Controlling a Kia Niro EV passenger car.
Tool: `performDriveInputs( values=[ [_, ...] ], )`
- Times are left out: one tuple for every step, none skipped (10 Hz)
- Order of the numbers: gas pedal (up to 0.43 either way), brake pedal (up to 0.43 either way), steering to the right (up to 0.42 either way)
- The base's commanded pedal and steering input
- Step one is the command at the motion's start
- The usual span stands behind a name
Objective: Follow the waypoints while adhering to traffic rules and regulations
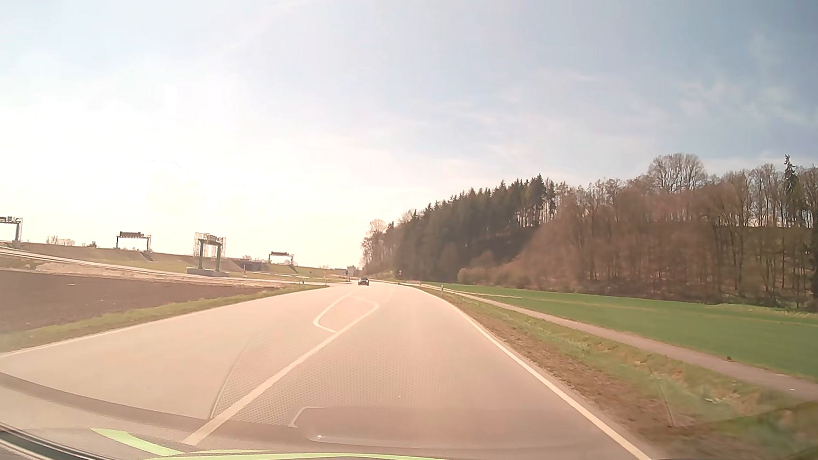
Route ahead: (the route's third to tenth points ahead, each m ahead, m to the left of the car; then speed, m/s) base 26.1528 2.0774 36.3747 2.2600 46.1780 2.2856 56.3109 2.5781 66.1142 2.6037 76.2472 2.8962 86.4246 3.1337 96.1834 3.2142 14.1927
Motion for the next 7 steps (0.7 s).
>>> performDriveInputs(
  values=[
    [0.098, 0.000, 0.005],
    [0.098, 0.000, 0.005],
    [0.098, 0.000, 0.005],
    [0.098, 0.000, 0.005],
    [0.098, 0.000, 0.004],
    [0.098, 0.000, 0.004],
    [0.098, 0.000, 0.004]
  ],
)
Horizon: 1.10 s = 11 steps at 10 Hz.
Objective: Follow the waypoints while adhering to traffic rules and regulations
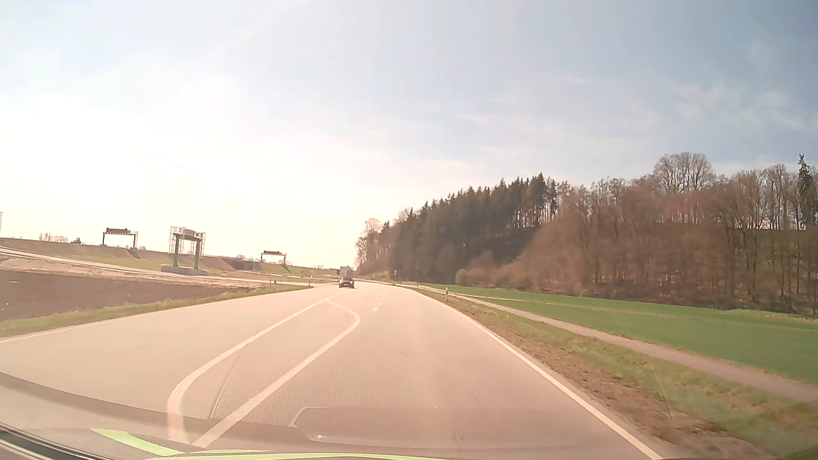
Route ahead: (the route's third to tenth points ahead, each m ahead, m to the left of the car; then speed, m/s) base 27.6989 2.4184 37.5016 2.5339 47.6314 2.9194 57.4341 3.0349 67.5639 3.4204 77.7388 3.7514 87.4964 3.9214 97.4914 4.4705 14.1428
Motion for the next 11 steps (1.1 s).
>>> performDriveInputs(
  values=[
    [0.098, 0.000, 0.004],
    [0.098, 0.000, 0.004],
    [0.098, 0.000, 0.003],
    [0.098, 0.000, 0.002],
    [0.098, 0.000, 0.000],
    [0.098, 0.000, 0.000],
    [0.098, 0.000, 0.000],
    [0.098, 0.000, 0.000],
    [0.098, 0.000, 0.000],
    [0.098, 0.000, 0.000],
    [0.098, 0.000, 0.000]
  ],
)
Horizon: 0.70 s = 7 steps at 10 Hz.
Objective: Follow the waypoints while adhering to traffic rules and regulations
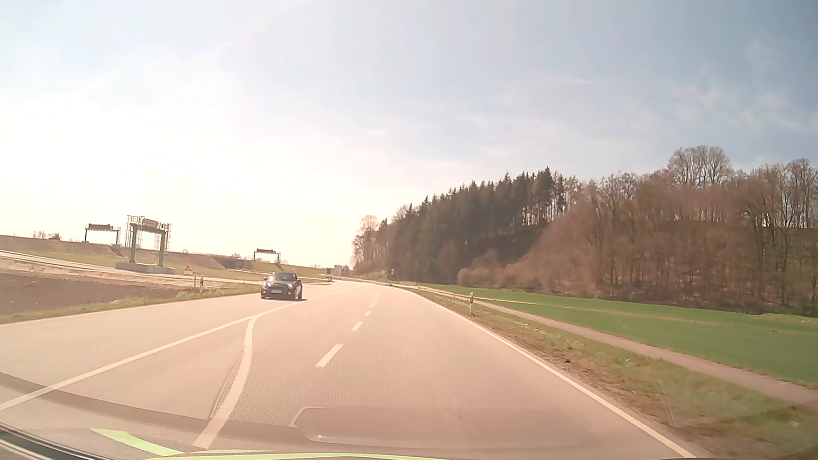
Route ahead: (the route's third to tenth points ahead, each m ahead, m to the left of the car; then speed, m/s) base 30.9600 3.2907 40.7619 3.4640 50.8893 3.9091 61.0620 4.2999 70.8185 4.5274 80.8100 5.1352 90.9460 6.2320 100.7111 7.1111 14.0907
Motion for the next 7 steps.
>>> performDriveInputs(
  values=[
    [0.098, 0.000, -0.001],
    [0.098, 0.000, 0.000],
    [0.098, 0.000, 0.000],
    [0.098, 0.000, 0.000],
    [0.098, 0.000, -0.001],
    [0.098, 0.000, -0.001],
    [0.098, 0.000, 0.000]
  ],
)
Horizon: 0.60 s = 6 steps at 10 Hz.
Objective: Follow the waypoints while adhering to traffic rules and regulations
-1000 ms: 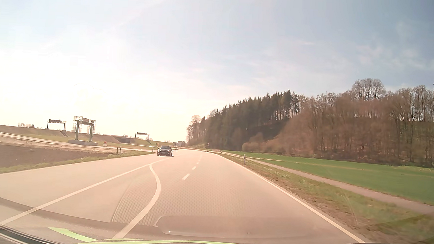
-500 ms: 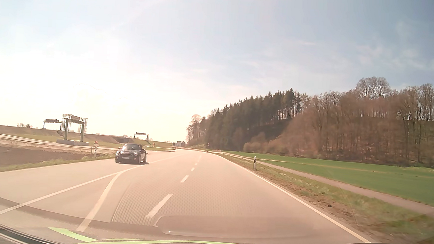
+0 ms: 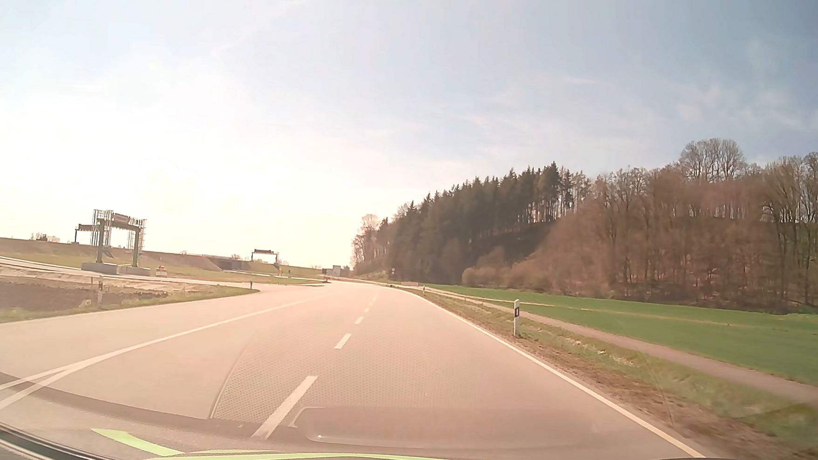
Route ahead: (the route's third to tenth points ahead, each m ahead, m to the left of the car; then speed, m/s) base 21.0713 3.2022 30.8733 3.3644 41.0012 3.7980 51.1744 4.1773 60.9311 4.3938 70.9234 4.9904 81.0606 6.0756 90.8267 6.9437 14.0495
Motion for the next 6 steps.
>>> performDriveInputs(
  values=[
    [0.098, 0.000, 0.000],
    [0.098, 0.000, -0.001],
    [0.098, 0.000, -0.001],
    [0.098, 0.000, -0.001],
    [0.098, 0.000, -0.001],
    [0.098, 0.000, 0.000]
  ],
)
